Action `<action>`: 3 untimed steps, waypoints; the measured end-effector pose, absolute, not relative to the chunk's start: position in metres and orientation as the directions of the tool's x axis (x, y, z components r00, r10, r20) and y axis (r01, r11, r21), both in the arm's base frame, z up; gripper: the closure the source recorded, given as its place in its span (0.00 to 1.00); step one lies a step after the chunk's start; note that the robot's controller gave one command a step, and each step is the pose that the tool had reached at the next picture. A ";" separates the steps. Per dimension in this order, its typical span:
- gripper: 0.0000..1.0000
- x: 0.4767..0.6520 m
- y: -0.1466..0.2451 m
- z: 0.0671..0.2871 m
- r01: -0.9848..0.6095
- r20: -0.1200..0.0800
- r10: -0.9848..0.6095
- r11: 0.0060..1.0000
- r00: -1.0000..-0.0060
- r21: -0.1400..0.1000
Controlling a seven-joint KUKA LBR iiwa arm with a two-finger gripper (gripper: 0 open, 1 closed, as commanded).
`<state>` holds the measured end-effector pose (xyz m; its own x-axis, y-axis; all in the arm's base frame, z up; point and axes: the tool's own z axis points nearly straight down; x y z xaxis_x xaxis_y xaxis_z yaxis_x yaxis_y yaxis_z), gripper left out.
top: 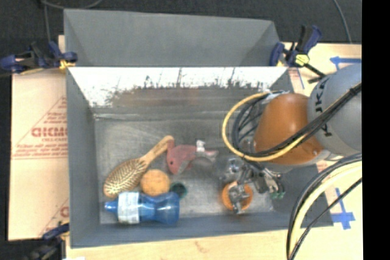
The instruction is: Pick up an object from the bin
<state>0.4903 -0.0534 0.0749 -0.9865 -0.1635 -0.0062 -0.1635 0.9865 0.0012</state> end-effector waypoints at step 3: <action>1.00 0.496 -0.041 0.147 -0.233 0.002 -0.233 0.973 -0.973 0.001</action>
Offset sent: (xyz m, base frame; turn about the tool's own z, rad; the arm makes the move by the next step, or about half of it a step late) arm 0.0181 0.0298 0.1438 -0.1448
